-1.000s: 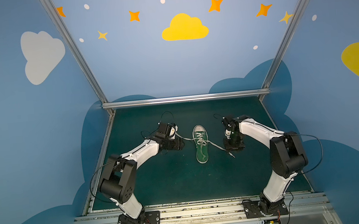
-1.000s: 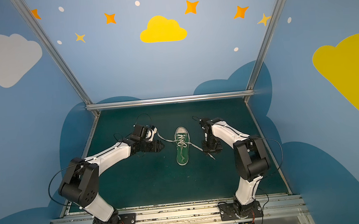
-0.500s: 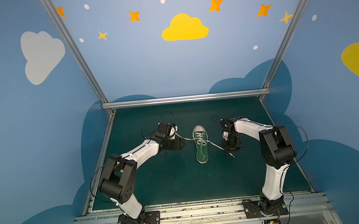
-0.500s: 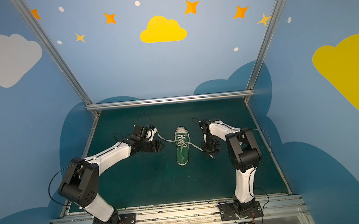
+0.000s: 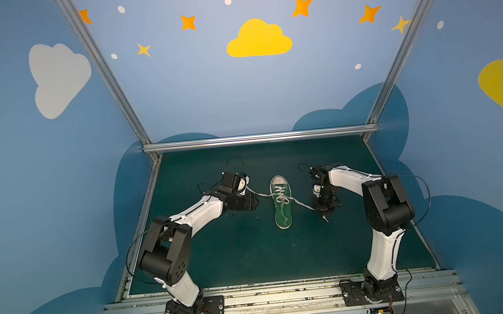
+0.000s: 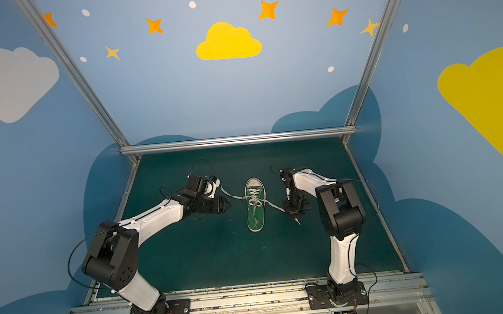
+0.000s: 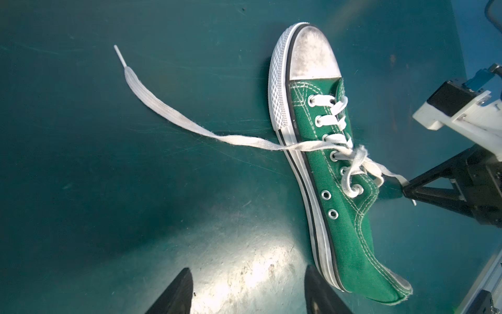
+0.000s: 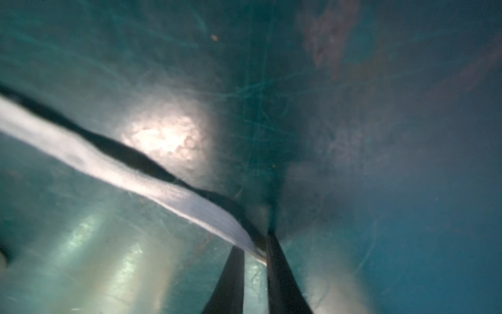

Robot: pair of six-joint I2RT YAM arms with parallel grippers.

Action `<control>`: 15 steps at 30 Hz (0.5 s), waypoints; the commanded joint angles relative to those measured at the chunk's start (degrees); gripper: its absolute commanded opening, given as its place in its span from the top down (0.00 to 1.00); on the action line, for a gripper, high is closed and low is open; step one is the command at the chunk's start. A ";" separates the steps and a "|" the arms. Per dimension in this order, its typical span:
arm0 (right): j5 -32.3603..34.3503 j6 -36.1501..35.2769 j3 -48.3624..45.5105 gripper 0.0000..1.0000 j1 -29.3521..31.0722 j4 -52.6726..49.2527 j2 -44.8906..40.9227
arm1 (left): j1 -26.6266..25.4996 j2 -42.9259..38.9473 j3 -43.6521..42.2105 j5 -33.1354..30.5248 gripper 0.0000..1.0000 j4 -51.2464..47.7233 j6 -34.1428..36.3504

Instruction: Tie the shoes

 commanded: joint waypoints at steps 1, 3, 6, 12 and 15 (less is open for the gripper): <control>-1.16 1.57 -1.49 1.00 0.50 -0.72 -0.64 | -0.47 -0.84 1.05 0.79 0.35 -0.98 -0.44; -2.45 2.17 -1.78 1.00 0.71 -0.85 -1.60 | -0.65 -1.01 1.35 0.80 0.35 -1.45 -0.61; -8.88 3.97 -2.90 1.00 0.41 1.33 -4.55 | -1.17 -1.39 2.12 2.44 0.35 -2.42 -0.81; -25.60 14.05 -7.16 1.00 -1.46 14.34 -12.43 | -2.51 -2.82 3.60 4.33 0.36 -4.17 -2.36; -33.94 22.72 -12.09 1.00 -2.92 27.52 -14.23 | -3.32 -2.94 4.49 6.09 0.36 -4.23 -3.28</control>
